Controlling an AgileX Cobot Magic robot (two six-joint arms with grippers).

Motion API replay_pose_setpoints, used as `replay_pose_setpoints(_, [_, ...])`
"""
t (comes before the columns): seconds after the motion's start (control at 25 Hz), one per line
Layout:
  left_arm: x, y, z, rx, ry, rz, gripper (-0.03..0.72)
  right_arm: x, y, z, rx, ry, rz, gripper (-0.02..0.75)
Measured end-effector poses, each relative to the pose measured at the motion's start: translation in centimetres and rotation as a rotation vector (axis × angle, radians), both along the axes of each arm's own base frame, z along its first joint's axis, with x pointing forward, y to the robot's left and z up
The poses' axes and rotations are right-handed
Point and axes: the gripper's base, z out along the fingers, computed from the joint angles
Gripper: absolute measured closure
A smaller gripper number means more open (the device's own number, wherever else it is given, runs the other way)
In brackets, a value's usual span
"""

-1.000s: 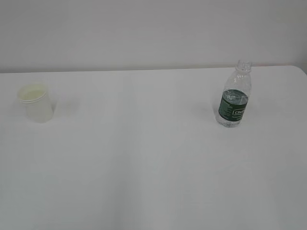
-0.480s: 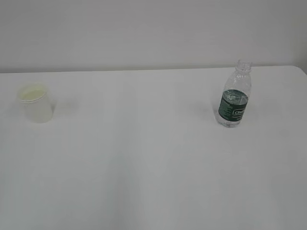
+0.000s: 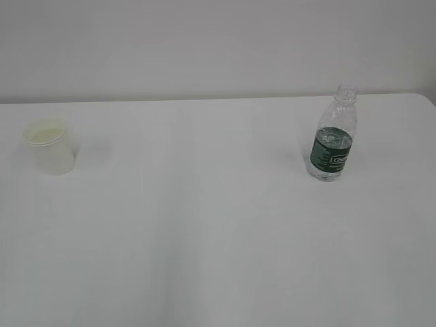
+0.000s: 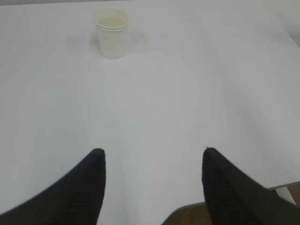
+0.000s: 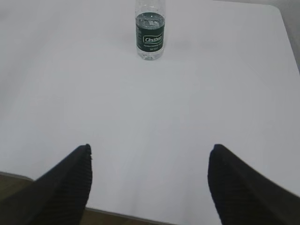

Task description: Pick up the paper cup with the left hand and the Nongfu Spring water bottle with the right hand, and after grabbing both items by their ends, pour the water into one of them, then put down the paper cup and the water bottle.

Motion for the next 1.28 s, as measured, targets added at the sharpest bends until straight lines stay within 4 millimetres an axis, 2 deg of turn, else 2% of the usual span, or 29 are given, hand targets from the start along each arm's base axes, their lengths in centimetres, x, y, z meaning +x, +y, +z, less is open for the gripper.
replay_pose_setpoints(0.44, [0.00, -0.01, 0.00, -0.001, 0.000, -0.001, 0.157, 0.00, 0.00, 0.00, 0.000, 0.000, 0.000, 0.163])
replay_pose_setpoints(0.76, [0.00, -0.01, 0.00, -0.001, 0.000, -0.001, 0.153, 0.00, 0.00, 0.00, -0.002, 0.000, 0.001, 0.164])
replay_pose_setpoints(1.08, [0.04, -0.13, 0.00, -0.001, 0.000, 0.111, 0.153, 0.00, 0.00, 0.00, -0.002, 0.000, 0.001, 0.164])
replay_pose_setpoints(1.28, [0.05, -0.14, 0.00, -0.001, 0.000, 0.124, 0.153, 0.00, 0.00, 0.00, -0.002, 0.000, -0.001, 0.164])
